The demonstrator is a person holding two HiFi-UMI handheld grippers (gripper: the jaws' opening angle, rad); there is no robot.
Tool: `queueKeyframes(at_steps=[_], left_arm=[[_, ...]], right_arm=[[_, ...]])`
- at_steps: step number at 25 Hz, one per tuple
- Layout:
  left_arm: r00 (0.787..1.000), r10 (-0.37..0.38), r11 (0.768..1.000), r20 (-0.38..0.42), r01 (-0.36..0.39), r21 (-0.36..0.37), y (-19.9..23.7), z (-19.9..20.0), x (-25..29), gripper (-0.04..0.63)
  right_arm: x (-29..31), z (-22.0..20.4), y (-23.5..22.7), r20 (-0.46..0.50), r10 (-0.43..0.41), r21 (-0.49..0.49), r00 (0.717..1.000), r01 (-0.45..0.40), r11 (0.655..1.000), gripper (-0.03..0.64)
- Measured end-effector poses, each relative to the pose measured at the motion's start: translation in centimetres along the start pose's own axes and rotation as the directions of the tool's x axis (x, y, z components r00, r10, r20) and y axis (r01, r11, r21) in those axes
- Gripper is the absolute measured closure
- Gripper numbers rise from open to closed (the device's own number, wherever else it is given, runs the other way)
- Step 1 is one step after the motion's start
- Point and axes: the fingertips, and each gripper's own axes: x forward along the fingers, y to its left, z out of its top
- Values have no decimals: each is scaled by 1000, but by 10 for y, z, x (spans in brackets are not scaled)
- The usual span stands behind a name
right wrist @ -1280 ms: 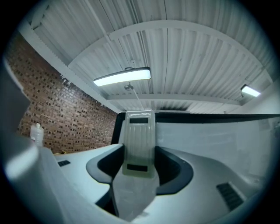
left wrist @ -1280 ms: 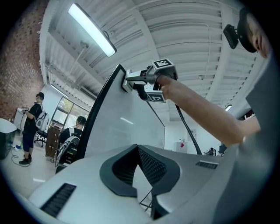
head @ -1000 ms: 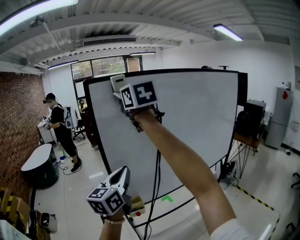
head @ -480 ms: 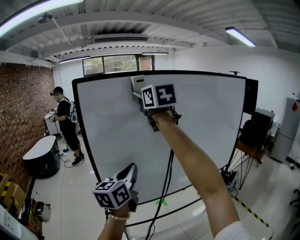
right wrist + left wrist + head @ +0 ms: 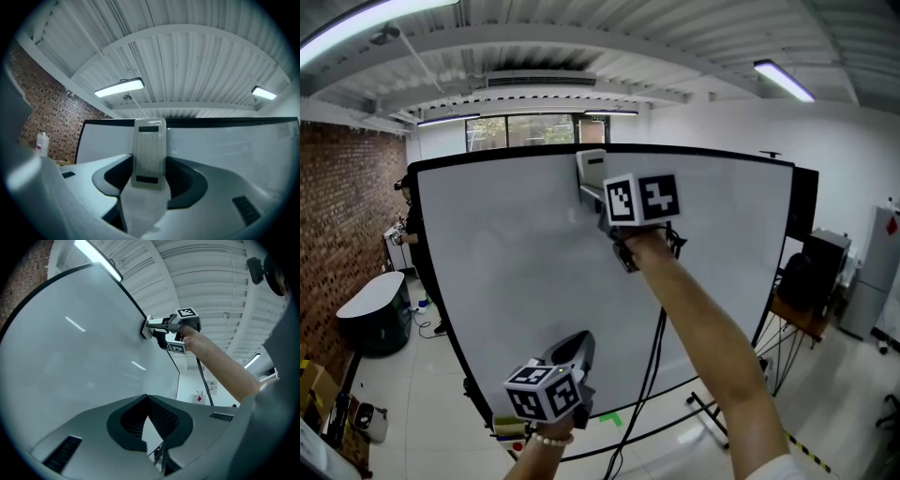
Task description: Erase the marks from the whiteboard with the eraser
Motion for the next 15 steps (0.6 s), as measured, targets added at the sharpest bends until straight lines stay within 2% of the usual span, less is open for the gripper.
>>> queueKeyframes(at_steps=[3, 6, 15], left_arm=[[1000, -21, 1000, 18, 21, 6, -20, -1, 37, 606], [998, -56, 998, 42, 55, 26, -39, 5, 69, 606], [984, -155, 988, 84, 155, 12, -99, 9, 173, 606]], right_arm=[[-12, -6, -25, -1, 22, -2, 1000, -22, 1000, 367], [-20, -5, -52, 7, 9, -22, 1000, -9, 1000, 367], [-47, -10, -150, 10, 30, -20, 1000, -30, 999, 365]])
